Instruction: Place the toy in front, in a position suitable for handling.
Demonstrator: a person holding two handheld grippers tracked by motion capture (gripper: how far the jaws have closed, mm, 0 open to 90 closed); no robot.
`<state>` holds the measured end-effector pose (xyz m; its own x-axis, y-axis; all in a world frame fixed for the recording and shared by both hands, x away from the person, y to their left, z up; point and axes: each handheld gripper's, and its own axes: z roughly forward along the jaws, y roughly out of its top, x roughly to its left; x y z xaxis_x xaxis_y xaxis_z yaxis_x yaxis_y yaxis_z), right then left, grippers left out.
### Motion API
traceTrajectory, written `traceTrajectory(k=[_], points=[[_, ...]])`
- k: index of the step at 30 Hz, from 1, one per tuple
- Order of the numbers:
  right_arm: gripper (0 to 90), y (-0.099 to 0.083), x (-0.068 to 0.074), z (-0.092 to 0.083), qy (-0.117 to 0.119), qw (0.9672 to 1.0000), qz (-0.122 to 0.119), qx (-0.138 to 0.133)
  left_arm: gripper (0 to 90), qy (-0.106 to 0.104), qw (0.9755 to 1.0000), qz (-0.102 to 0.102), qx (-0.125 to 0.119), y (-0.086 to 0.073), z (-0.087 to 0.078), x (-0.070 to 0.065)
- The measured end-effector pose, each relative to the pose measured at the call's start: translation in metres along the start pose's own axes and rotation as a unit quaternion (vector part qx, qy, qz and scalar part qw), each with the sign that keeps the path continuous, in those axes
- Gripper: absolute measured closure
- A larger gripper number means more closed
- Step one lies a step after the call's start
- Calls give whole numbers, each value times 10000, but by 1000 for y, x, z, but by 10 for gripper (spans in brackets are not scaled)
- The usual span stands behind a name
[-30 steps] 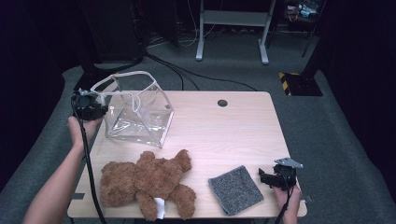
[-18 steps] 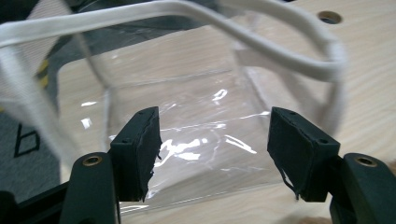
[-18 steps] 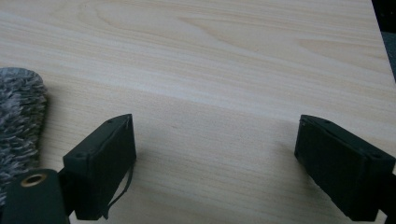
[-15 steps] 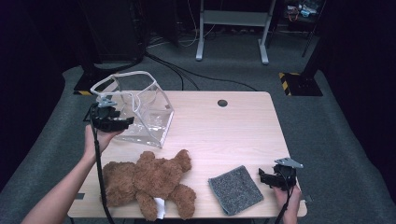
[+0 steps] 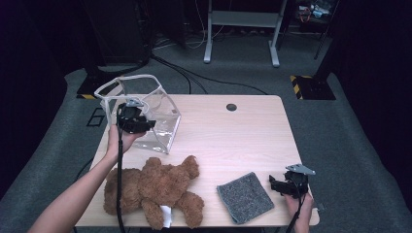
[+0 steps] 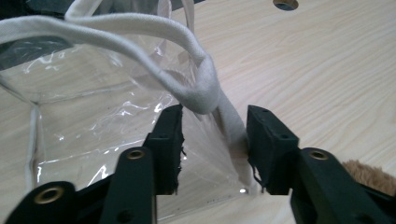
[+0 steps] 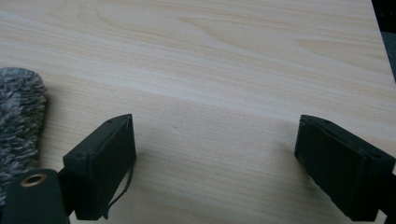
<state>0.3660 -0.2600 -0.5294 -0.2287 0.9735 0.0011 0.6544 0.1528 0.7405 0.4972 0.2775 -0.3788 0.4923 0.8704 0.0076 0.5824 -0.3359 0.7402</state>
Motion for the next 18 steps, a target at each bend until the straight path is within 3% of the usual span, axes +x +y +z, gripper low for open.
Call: traceTrajectory(k=[5,13,18], points=[[118,0,0,0,0,10000,2,0,657,276,9996,78,54,11,8,1],[118,0,0,0,1,10000,1,0,682,486,9987,-162,46,16,26,17],[118,0,0,0,2,10000,2,1,681,611,9980,-165,34,21,32,23]])
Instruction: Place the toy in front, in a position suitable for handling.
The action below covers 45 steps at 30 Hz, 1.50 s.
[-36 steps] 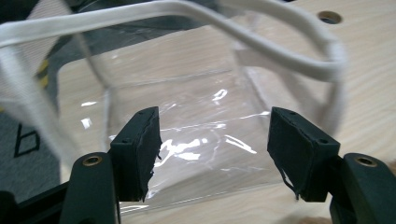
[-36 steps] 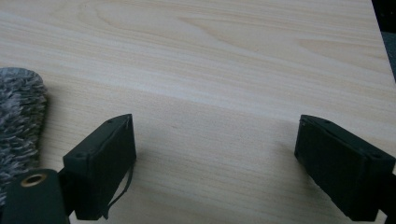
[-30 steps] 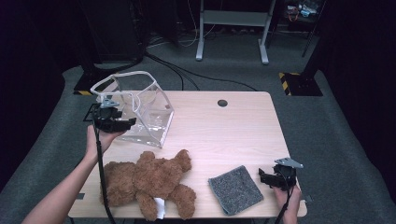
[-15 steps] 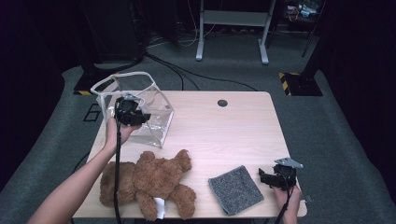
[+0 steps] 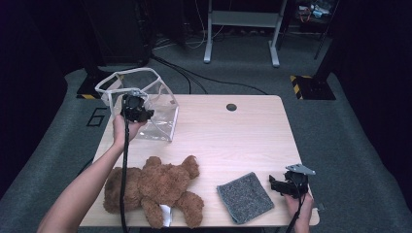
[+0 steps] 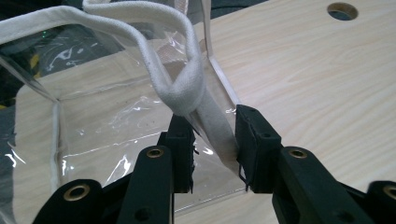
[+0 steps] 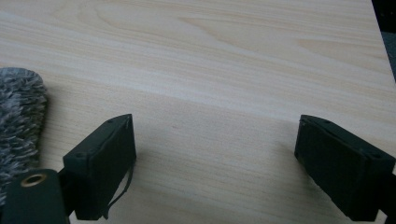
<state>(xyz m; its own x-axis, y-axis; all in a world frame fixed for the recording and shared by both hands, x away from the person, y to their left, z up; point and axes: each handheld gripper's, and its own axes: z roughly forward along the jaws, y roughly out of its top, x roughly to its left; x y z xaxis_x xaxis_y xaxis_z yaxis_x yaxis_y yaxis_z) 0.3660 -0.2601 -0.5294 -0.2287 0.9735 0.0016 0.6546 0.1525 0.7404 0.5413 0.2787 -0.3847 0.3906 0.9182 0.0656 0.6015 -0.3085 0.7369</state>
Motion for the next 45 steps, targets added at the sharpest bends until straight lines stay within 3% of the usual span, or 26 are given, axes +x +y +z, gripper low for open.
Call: traceTrajectory(k=[7,12,21,27,32,40,45], points=[[118,0,0,0,1,10000,0,-2,680,127,9998,-122,-94,5,10,9],[118,0,0,0,2,10000,0,-1,675,280,9996,44,17,11,16,14],[118,0,0,0,1,10000,-1,-1,674,427,9990,-120,65,19,28,23],[118,0,0,0,1,10000,0,-1,671,483,9987,-128,84,22,33,27],[118,0,0,0,1,10000,1,-1,646,361,9992,-189,13,19,31,27],[118,0,0,0,0,10000,1,-1,389,-21,9995,-311,-97,6,11,29],[118,0,0,0,0,10000,1,-1,305,-302,9984,-336,-329,-11,-9,35]])
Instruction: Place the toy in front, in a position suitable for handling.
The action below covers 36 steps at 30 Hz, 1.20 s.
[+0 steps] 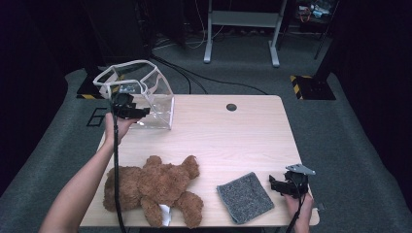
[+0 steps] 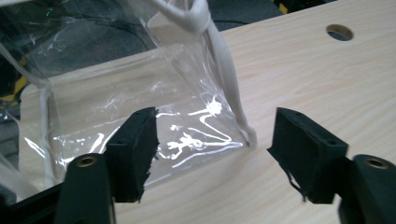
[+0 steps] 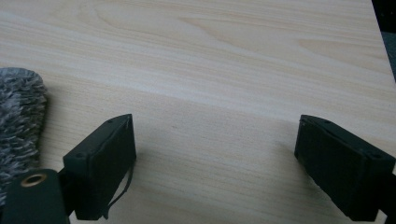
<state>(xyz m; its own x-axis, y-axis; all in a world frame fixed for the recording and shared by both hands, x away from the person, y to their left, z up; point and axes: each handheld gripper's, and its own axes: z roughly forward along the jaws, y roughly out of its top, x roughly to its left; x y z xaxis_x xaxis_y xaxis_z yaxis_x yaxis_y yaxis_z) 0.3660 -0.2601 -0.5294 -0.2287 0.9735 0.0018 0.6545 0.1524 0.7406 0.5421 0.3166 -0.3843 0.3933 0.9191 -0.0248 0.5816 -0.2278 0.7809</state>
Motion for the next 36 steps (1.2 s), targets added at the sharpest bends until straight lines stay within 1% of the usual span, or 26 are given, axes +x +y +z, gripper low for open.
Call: traceTrajectory(k=[1,2,3,4,5,6,7,8,9,11,12,14,15,16,18,20,21,23,27,29,31,32,33,34,35,36], points=[[119,0,0,0,0,10000,-1,1,274,-24,10000,67,-9,-7,-8,3],[119,0,0,0,0,10000,-1,1,253,-24,10000,67,-9,-7,-8,3],[118,0,0,0,0,10000,-3,0,253,-12,10000,94,2,-14,-15,6],[118,0,0,0,0,10000,-1,0,230,94,9999,133,27,-21,-20,8],[118,0,0,0,0,10000,-1,0,217,94,9999,133,27,-21,-20,8],[118,0,0,0,0,10000,0,1,209,65,9998,171,65,-26,-24,11],[118,0,0,0,-1,10000,0,1,202,13,10000,67,8,-37,-30,16],[118,0,0,0,-1,10000,0,1,190,13,10000,67,8,-37,-30,16],[118,0,0,0,-1,10000,-1,0,186,-53,10000,65,15,-45,-36,20],[118,0,0,0,-1,10000,0,1,165,-52,10000,58,-18,-50,-38,21],[118,0,0,0,-1,10000,0,0,158,-107,9999,96,13,-59,-42,23],[118,0,0,0,-2,10000,2,1,147,-201,9997,99,20,-70,-44,25],[118,0,0,0,-2,10000,2,1,147,-201,9997,99,20,-70,-44,25],[118,0,0,0,-3,10000,3,1,143,-234,9997,115,5,-80,-46,26],[119,0,0,0,-4,10000,3,0,139,-264,9996,79,26,-91,-48,29],[118,0,0,0,-4,10000,2,0,134,-237,9997,48,10,-101,-48,33],[118,0,0,0,-4,10000,2,0,133,-237,9997,48,10,-101,-48,33],[118,0,0,0,-4,10000,3,0,131,-194,9998,-84,32,-115,-46,39],[118,0,0,0,-4,10000,3,0,121,-179,9995,-221,105,-138,-38,50],[118,0,0,0,-5,10000,3,0,118,-204,9990,-379,122,-147,-33,55],[118,0,0,0,-5,10000,3,0,117,-129,9991,-331,235,-156,-27,57],[118,0,0,0,-6,10000,4,1,117,-129,9991,-331,235,-156,-27,57],[118,0,0,0,-6,10000,4,1,117,-100,9991,-264,316,-162,-24,58],[118,0,0,0,-6,10000,4,0,117,-45,9990,-274,361,-169,-18,58],[118,0,0,0,-8,10000,4,0,113,-45,9990,-274,361,-169,-18,58],[118,0,0,0,-8,10000,4,0,113,-58,9986,-258,454,-172,-15,58]])
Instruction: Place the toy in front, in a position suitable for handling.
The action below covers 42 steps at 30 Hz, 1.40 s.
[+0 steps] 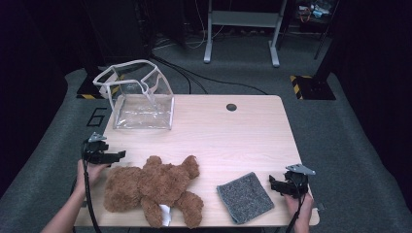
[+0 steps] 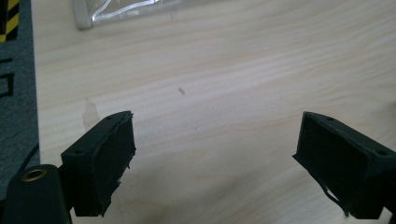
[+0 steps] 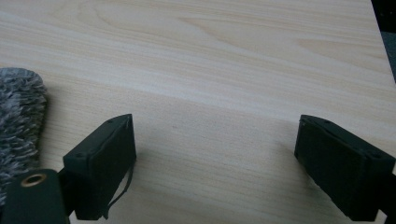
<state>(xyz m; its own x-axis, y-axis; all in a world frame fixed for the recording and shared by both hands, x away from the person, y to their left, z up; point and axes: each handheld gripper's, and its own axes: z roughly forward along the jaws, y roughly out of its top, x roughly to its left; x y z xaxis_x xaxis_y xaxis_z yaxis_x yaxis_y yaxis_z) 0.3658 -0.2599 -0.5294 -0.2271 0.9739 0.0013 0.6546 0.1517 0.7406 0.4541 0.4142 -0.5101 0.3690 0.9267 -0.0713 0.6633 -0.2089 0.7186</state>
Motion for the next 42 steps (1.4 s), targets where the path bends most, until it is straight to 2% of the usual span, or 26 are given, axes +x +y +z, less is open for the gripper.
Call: traceTrajectory(k=[1,4,5,6,8,10,12,13,15,18,20,21,22,23,24,26,27,29,31,37,39,40,42], points=[[118,0,1,0,-9,10000,18,12,100,14,10000,-54,-2,-4,4,1],[118,0,1,0,-14,10000,13,12,99,66,10000,-1,-52,-9,9,0],[118,0,1,-1,-15,10000,-15,25,97,68,10000,11,1,-10,10,0],[117,0,1,-1,-19,10000,-8,17,89,105,9999,58,-82,-13,12,-2],[117,0,1,-1,-25,10000,-8,14,90,134,9998,81,-88,-14,12,-3],[115,0,1,-1,-35,10000,-18,3,90,300,9991,240,-185,-16,14,-6],[103,0,2,-1,-62,10000,-9,16,88,294,9992,221,-172,-17,14,-6],[59,0,2,-1,-39,9999,18,99,88,242,9994,234,-110,-17,13,-6],[28,0,2,0,-42,9998,10,176,88,249,9993,240,-109,-17,13,-6],[0,1,5,-2,134,9995,17,294,89,238,9993,264,-108,-17,12,-7],[0,0,7,-5,211,9993,45,293,89,247,9992,280,-164,-18,13,-7],[0,-1,9,-8,291,9992,20,271,89,205,9992,312,-106,-17,12,-8],[0,-2,18,-16,423,9990,1,175,89,273,9988,347,-195,-18,13,-9],[0,-2,18,-16,423,9990,1,175,89,273,9988,347,-195,-18,13,-9],[0,-1,28,-25,601,9980,-101,139,89,256,9987,410,-133,-18,11,-10],[0,0,32,-27,636,9978,-135,143,89,240,9988,411,-106,-18,11,-9],[0,2,44,-32,779,9965,-251,167,89,255,9989,346,-190,-18,12,-10],[0,2,47,-33,822,9959,-332,155,90,238,9990,327,-187,-18,13,-9],[0,3,64,-37,916,9944,-487,214,90,187,9992,329,-107,-18,12,-8],[6,2,94,-35,1205,9887,-817,360,90,185,9992,335,-82,-17,12,-8],[16,1,101,-31,1189,9875,-942,427,90,207,9992,322,-146,-17,13,-9],[23,1,105,-29,1169,9877,-908,513,90,223,9991,305,-193,-18,14,-9],[52,0,109,-25,1138,9864,-1025,603,90,223,9991,304,-184,-18,13,-9]])
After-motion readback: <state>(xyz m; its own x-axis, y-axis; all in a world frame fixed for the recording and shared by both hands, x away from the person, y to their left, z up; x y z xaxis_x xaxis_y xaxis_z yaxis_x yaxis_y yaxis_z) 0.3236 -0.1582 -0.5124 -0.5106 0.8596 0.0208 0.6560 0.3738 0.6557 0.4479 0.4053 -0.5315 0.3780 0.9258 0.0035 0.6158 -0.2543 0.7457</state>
